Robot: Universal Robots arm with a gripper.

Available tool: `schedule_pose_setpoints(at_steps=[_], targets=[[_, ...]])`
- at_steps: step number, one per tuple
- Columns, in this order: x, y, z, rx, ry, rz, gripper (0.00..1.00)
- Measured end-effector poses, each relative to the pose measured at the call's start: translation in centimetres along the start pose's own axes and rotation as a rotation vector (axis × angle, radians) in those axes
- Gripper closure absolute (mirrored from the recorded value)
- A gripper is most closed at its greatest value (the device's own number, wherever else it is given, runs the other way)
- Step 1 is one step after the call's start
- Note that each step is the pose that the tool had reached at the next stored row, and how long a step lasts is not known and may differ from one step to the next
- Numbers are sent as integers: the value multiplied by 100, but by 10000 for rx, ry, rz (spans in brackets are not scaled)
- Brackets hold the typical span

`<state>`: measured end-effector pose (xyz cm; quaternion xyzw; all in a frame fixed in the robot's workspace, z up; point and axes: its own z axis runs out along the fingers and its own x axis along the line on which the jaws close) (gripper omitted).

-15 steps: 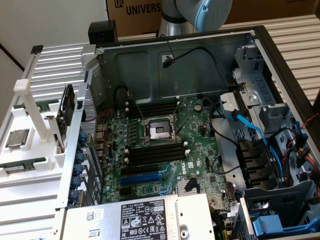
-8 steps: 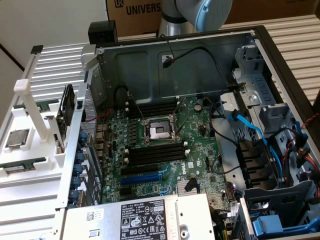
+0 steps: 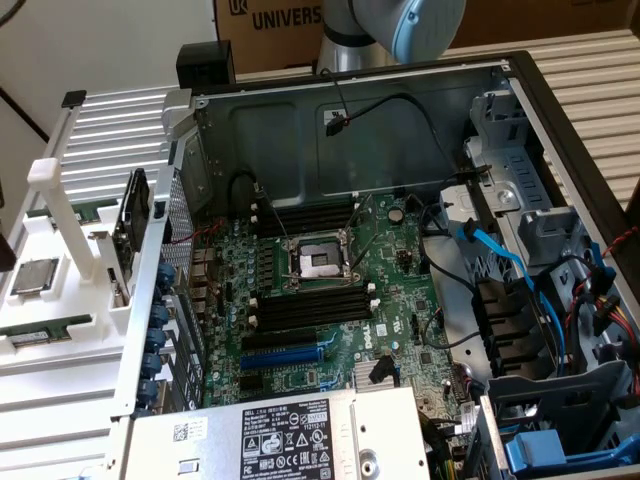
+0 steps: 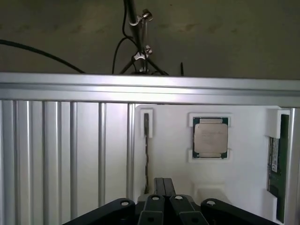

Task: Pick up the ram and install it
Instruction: 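Pick up the ram and move it above insertion slot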

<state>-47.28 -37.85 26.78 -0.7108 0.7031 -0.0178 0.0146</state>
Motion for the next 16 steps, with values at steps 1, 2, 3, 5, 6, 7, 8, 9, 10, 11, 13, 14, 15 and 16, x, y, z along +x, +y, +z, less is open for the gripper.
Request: schedule_pose_setpoints(at_steps=[1,2,3,5,6,7,8,9,10,11,13,14,15,16], targets=[[2,-10,17,-1,0,-8,89],[4,-17,36,-3,1,-14,89],[5,-20,55,-2,0,-19,89],[6,-16,109,-1,-1,-28,89],[7,-14,127,-1,-1,-30,89],[7,0,165,-2,0,-32,89],[6,19,199,-2,0,-34,89],[6,38,236,0,-1,-36,89],[6,47,253,-1,-1,-36,89],[6,55,271,-2,0,-36,89],[5,62,307,1,-1,-36,89],[6,63,326,1,-1,-37,89],[7,65,343,-1,-1,-36,89],[11,66,379,-1,-1,-36,89]])
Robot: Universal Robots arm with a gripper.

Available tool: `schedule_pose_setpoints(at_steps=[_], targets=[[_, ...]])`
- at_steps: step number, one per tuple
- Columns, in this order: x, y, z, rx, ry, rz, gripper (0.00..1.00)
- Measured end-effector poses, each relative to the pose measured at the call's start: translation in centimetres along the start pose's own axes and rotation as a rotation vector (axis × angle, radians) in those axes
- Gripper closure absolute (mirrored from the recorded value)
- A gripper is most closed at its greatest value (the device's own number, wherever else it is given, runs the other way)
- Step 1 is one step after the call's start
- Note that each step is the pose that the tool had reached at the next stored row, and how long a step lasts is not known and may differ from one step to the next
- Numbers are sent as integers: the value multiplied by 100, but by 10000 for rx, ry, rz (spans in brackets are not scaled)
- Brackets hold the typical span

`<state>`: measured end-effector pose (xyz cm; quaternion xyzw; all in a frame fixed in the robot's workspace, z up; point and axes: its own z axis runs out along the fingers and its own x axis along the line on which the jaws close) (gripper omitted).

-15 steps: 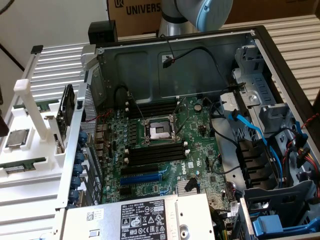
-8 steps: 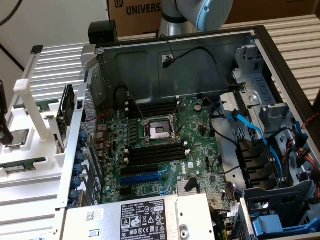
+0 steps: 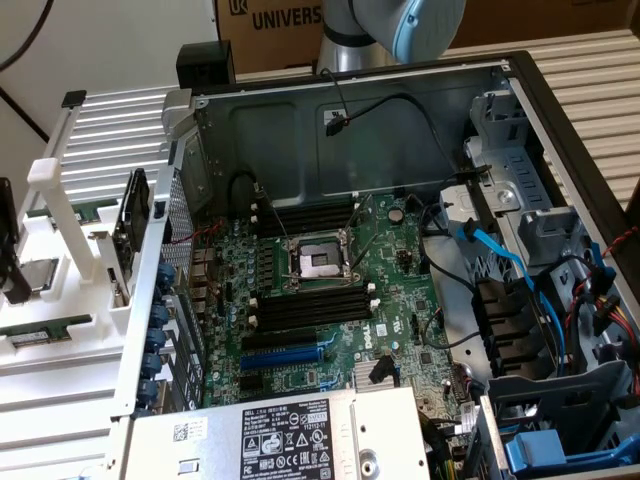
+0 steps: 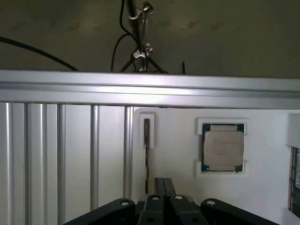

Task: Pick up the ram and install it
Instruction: 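Pick up the ram and move it above insertion slot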

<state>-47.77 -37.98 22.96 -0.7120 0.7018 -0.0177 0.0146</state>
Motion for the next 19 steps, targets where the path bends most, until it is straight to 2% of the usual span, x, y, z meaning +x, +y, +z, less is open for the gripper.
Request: schedule_pose_setpoints(at_steps=[3,8,9,10,11,15,19], targets=[[30,-12,76,-16,0,-1,89],[32,-13,79,-17,0,0,89],[32,-13,79,-17,0,-1,82],[32,-13,79,-17,0,-1,82],[32,-13,79,-16,0,0,75],[37,-13,80,-17,0,-1,75],[116,-17,78,-38,-1,0,75]])
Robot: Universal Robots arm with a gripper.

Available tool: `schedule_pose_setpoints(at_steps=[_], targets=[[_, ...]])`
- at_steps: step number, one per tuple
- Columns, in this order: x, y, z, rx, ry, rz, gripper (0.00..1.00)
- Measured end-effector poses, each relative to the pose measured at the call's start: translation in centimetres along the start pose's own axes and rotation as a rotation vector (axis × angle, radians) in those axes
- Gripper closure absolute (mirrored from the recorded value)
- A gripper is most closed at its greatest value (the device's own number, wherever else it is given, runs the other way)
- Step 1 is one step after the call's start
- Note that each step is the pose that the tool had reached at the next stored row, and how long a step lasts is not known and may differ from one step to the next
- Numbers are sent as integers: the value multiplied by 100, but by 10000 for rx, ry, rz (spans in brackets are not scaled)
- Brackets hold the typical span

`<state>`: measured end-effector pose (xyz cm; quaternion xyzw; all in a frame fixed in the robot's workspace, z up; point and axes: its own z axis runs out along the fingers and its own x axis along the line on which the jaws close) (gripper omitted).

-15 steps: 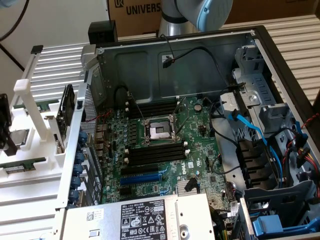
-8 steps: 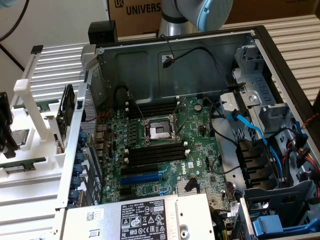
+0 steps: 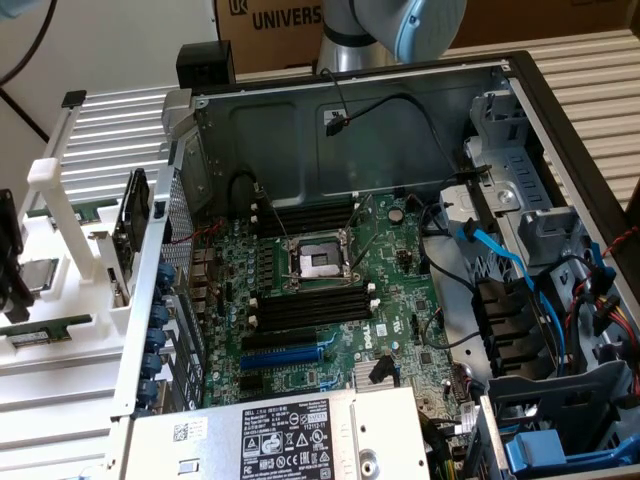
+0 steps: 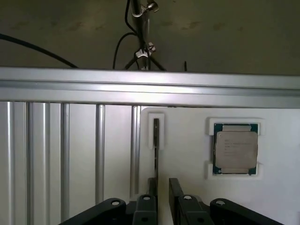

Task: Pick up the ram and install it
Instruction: 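Pick up the ram and move it above insertion slot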

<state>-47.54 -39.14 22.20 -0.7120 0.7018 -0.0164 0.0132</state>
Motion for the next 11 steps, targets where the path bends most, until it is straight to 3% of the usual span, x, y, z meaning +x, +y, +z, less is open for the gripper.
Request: schedule_pose_setpoints(at_steps=[6,7,11], targets=[[94,-161,-22,-127,-2,-1,75],[96,-247,-19,-358,-4,-8,75],[98,-315,-16,-584,-8,-32,75]])
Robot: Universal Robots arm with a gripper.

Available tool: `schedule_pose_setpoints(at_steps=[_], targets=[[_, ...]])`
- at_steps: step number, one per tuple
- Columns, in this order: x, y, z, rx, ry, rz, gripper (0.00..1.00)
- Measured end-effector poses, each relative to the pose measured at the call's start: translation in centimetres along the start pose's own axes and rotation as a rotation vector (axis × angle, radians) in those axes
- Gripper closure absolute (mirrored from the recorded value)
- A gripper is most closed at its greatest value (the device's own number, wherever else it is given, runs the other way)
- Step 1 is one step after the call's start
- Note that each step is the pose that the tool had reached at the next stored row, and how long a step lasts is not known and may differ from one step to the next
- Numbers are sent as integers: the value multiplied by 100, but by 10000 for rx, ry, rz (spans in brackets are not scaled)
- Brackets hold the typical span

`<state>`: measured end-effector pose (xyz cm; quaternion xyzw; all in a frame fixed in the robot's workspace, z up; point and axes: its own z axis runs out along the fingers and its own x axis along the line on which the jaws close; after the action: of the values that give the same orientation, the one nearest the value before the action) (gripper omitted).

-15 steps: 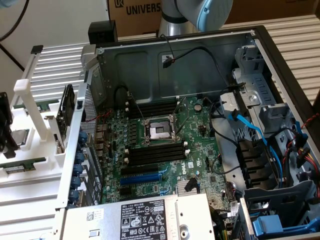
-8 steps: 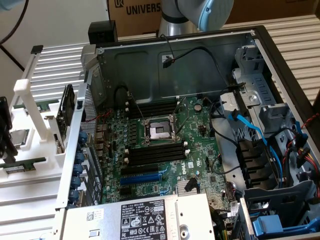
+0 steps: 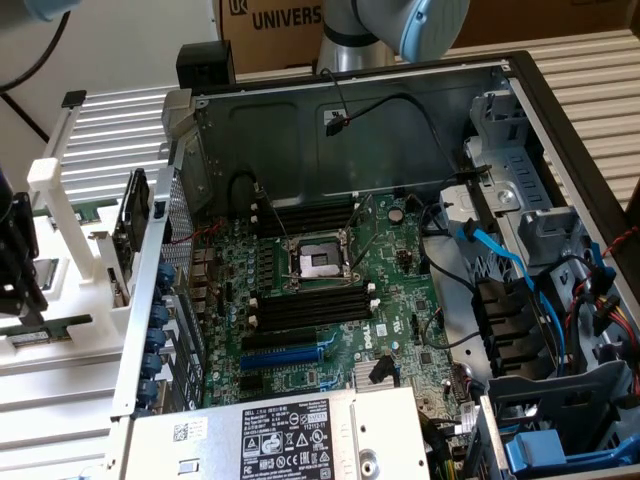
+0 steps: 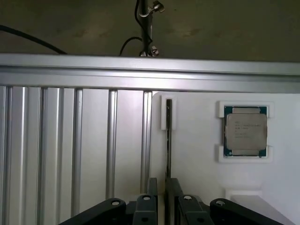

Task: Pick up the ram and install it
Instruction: 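Pick up the ram and move it above insertion slot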

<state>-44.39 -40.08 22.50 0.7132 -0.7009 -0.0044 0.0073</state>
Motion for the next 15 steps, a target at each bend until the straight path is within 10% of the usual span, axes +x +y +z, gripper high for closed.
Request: schedule_pose_setpoints(at_steps=[15], targets=[[-41,-35,90,-74,2,-142,75]])
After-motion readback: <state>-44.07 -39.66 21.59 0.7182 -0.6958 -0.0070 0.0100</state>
